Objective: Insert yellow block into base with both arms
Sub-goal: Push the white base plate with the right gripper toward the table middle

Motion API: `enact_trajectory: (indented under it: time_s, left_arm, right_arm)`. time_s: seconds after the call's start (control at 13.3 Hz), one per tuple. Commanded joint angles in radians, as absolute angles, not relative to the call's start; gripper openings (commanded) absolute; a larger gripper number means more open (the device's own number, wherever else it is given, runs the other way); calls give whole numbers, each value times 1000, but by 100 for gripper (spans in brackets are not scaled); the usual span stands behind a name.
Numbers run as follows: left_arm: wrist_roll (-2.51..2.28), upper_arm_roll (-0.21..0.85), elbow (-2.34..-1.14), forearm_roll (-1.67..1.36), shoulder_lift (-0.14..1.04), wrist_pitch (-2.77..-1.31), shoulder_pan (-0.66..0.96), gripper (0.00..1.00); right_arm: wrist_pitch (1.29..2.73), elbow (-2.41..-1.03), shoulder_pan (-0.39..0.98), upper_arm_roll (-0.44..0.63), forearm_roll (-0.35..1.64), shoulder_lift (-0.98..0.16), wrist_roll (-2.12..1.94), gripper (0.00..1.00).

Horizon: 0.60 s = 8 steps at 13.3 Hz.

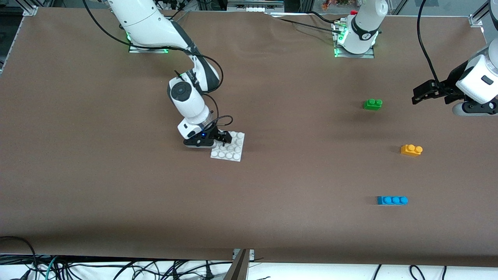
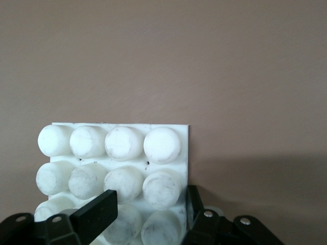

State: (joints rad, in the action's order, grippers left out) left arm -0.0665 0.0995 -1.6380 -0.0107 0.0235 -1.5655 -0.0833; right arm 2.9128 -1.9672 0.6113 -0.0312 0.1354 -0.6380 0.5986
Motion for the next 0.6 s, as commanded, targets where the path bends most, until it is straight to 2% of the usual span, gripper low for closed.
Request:
enact_trajectory:
  time_s: [0.0,0.53]
  left_arm:
    - [-66,100,-1601,-8,40,-1546,-81,100]
    - [-63,100,-1603,-8,40,-1546,-87,100]
  right_arm:
    - [2924,-1925,702,1,141,-675,611,62]
    - [2919,-1778,886,75,150,-781,679,62]
